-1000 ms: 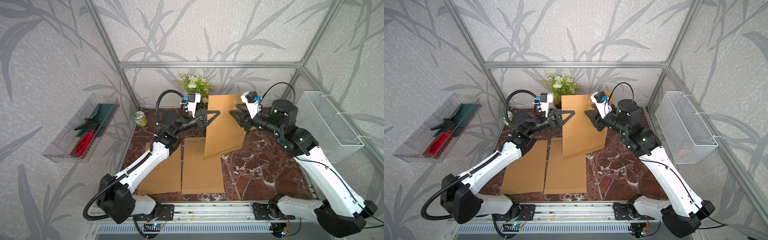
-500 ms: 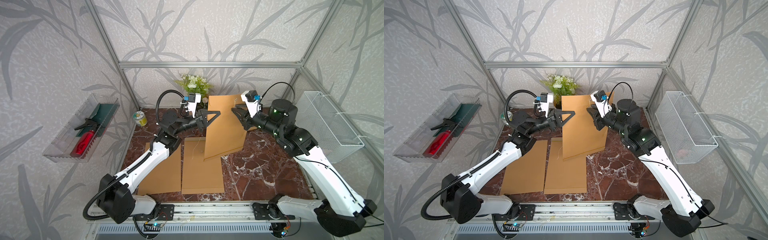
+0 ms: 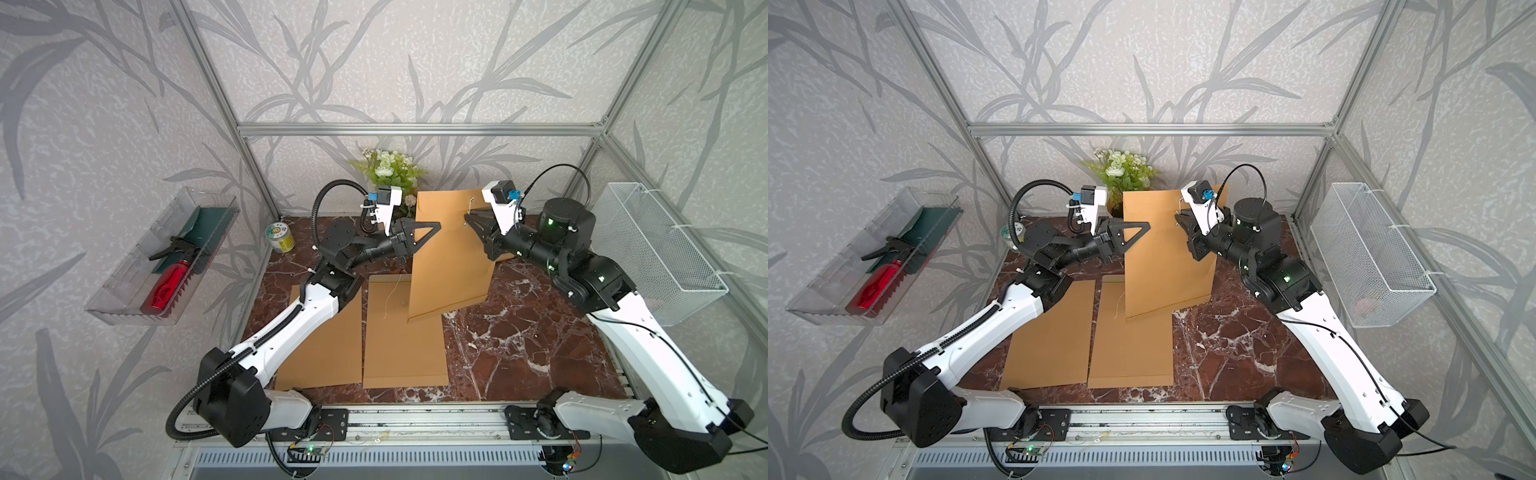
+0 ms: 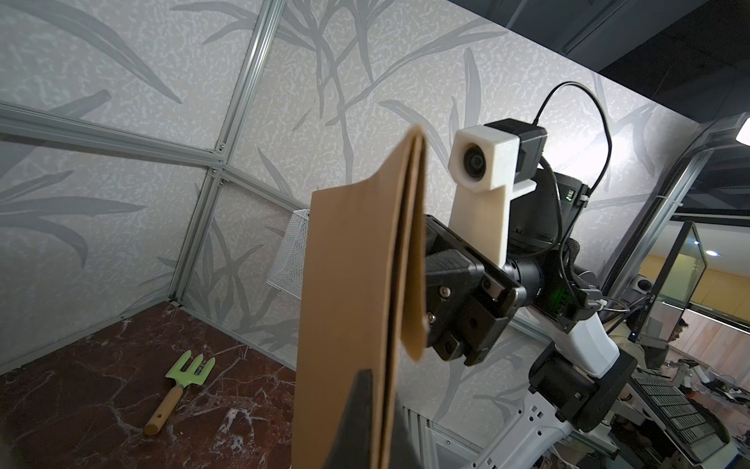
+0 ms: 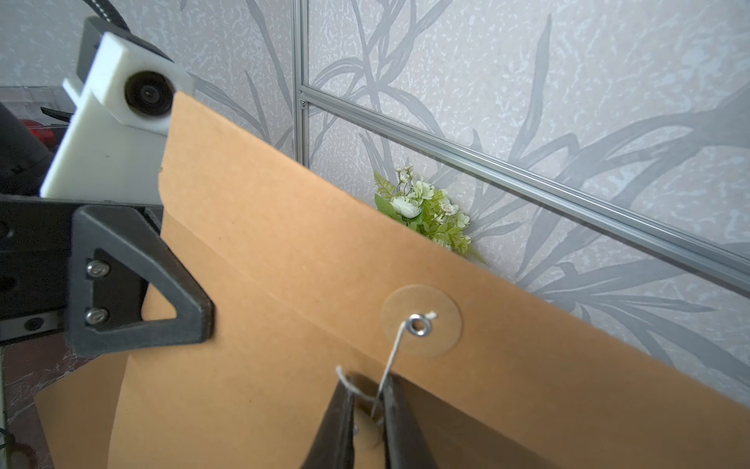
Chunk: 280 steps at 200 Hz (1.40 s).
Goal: Open the file bag
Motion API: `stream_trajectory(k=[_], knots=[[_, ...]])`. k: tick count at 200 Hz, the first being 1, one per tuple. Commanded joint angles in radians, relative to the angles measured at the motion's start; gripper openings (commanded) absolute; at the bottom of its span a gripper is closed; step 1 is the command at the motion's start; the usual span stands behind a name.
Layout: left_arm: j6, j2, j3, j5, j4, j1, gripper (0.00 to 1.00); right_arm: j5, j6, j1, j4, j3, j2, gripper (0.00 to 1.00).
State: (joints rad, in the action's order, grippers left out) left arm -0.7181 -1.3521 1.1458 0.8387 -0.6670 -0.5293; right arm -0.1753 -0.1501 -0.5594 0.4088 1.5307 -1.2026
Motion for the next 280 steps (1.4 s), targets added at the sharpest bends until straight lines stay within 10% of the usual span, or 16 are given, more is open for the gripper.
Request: stream_trajectory(k=[1, 280], knots=[[-0.004, 0.006, 0.014, 0.012, -0.056, 0.002, 0.0, -0.009, 0.01, -0.008, -0.021, 0.032, 0.011, 0.15], [0.008, 0.006, 0.006, -0.014, -0.043, 0.003, 0.0, -0.055, 0.042, -0.007, -0.026, 0.049, 0.012, 0.0]])
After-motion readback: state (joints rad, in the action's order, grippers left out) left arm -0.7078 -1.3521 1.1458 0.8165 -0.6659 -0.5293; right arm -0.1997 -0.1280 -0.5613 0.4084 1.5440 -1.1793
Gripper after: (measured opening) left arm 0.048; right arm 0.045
